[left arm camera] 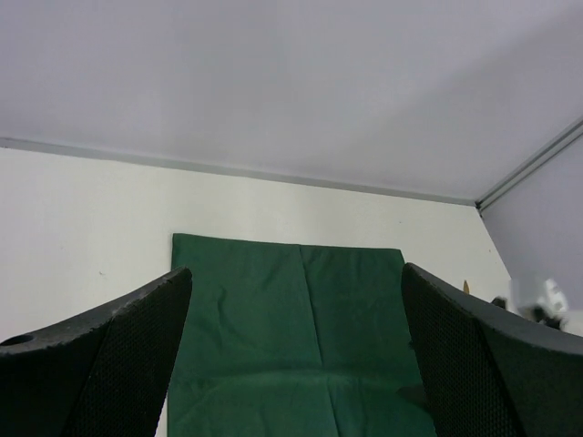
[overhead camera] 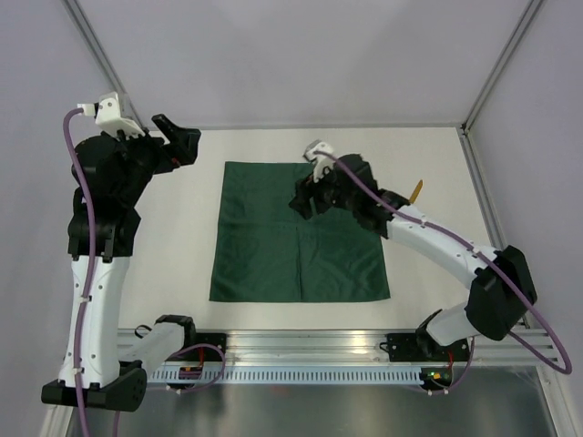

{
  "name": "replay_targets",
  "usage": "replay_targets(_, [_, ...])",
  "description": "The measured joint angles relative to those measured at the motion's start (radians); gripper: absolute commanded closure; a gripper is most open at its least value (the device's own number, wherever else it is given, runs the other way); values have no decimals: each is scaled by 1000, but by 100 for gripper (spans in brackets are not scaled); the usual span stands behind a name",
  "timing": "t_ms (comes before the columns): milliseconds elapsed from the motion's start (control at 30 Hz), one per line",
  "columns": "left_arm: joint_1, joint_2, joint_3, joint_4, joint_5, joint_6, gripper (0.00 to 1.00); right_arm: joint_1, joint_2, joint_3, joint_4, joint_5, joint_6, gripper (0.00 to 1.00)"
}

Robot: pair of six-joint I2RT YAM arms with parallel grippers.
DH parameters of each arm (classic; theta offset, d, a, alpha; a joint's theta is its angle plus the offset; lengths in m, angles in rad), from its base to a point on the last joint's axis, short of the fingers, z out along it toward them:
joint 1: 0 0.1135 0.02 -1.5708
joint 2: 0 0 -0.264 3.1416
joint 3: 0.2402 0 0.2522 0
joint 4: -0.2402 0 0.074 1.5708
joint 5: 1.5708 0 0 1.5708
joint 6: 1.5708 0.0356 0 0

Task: Fold the napkin, place the utensils inside, and roll it up
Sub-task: Fold the napkin at the center of the board.

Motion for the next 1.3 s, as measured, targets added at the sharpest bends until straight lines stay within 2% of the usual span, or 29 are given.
replay_targets(100, [0,20,29,-9,2,-8,0,158,76,23,10,45,-13,38])
replay_targets(267, [0,53,55,-24,2,-19,0,374,210,77,30,100,-27,42])
replay_targets(533, [0,58,57,-43,1,-23,0,589,393,161,47,130,-38,51])
replay_targets(867, [0,7,37,-70,-5,-22,0,665,587,246,75,158,-49,54])
replay_targets(1300, [0,-82,-11,-109,-32,-22,0,686,687,351,91,189,-93,55])
